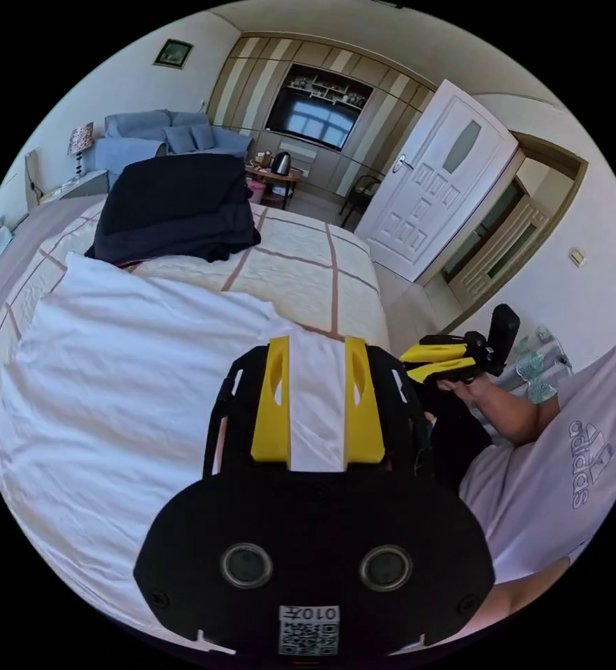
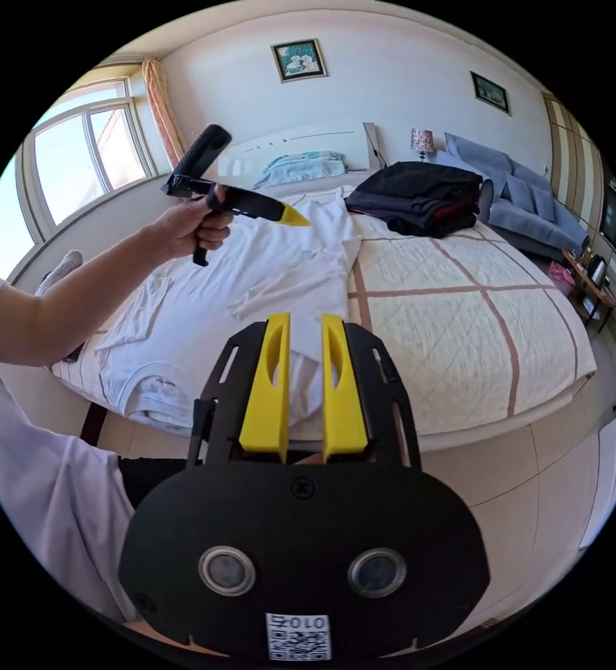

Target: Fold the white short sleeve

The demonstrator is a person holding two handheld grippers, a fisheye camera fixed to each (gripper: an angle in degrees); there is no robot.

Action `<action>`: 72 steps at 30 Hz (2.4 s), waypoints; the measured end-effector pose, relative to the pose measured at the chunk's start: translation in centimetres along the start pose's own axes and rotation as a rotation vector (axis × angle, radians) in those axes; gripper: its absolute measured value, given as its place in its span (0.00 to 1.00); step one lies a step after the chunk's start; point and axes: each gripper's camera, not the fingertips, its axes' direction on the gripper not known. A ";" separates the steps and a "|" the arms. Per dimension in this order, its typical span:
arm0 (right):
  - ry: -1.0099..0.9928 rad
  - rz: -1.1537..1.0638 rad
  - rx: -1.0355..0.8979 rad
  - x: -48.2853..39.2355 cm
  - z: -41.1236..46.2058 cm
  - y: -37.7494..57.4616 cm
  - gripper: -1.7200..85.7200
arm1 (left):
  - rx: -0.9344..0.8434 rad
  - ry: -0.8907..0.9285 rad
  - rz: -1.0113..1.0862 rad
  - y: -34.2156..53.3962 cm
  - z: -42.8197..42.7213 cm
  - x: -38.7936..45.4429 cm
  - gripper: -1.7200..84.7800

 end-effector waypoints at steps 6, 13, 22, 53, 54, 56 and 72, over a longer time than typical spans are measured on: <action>-0.007 0.017 -0.130 -0.1 4.0 1.6 0.12 | -0.185 -0.075 -0.027 -4.9 8.5 -0.9 0.16; 0.010 0.047 -0.103 -1.7 3.9 4.5 0.11 | -0.095 0.006 -0.146 -3.5 9.3 -1.5 0.16; 0.004 0.014 -0.150 -4.2 5.0 4.4 0.12 | 0.054 -0.279 -0.021 8.7 -1.0 13.1 0.17; 0.441 -0.937 -0.223 -24.4 10.4 16.7 0.17 | -0.284 -0.802 0.368 32.1 4.2 37.4 0.03; 0.438 -0.940 -0.219 -24.4 10.4 16.7 0.17 | -0.253 -0.755 0.333 31.8 2.8 36.6 0.03; 0.437 -0.956 -0.213 -24.1 10.6 16.6 0.16 | -0.190 -0.681 0.274 31.4 0.5 34.8 0.02; 0.433 -0.980 -0.184 -21.9 12.1 13.9 0.16 | -0.040 -0.267 -0.140 29.6 -9.7 14.8 0.02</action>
